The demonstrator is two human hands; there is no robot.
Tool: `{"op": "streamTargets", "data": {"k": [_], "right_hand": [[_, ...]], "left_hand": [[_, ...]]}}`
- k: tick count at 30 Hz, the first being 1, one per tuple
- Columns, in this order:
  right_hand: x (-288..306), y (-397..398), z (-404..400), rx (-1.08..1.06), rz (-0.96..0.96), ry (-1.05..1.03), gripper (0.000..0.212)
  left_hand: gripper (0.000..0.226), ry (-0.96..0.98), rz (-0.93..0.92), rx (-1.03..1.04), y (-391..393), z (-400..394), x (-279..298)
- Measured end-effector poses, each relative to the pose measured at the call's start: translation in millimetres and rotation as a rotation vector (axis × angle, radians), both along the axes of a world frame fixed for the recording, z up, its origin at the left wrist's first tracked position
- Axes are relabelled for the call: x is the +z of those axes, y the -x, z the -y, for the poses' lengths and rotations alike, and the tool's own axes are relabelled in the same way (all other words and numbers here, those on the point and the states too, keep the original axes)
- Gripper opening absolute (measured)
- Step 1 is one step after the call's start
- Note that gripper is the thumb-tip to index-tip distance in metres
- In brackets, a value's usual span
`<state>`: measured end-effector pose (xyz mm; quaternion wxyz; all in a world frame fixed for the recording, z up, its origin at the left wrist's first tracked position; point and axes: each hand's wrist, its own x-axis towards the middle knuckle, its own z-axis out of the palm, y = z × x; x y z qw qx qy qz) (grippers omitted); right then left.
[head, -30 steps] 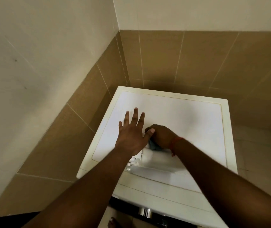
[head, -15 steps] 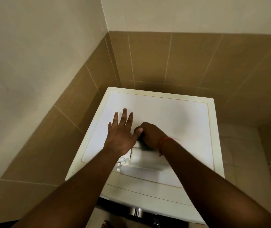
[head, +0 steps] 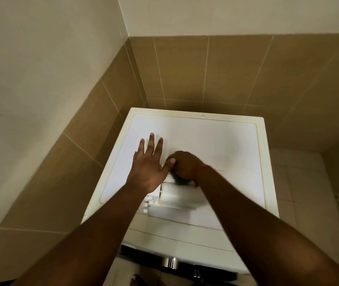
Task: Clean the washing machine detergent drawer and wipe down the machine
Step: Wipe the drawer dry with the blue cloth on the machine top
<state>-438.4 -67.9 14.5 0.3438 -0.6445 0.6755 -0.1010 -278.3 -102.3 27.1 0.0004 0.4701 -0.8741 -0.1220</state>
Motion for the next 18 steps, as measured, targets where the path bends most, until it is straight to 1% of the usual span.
{"op": "streamTargets", "data": {"k": [3,4,6,9,14,18], "right_hand": [[-3.9,-10.1,14.2,0.033,0.042,-0.043,0.020],[-3.3,-3.8,13.4,0.069,0.051,-0.066,0.019],[-1.6,16.4,5.9,0.125,0.059,-0.093,0.024],[-1.6,53.5,-11.1,0.140,0.045,-0.146,0.033],[1.3,107.7,-50.1,0.045,0.051,-0.209,0.032],[-5.5,128.6,-69.5,-0.036,0.028,-0.227,0.039]], "left_hand": [[0.089,0.001,-0.003,0.030,0.6,0.2,0.6],[0.090,0.003,0.005,0.033,0.9,0.4,0.5],[0.092,0.005,0.030,0.032,0.8,0.6,-0.4],[0.089,0.000,0.039,0.034,1.1,-0.1,0.9],[0.086,-0.007,0.041,0.038,1.5,-1.8,3.1],[0.087,-0.011,0.044,0.037,2.5,0.2,1.1]]}}
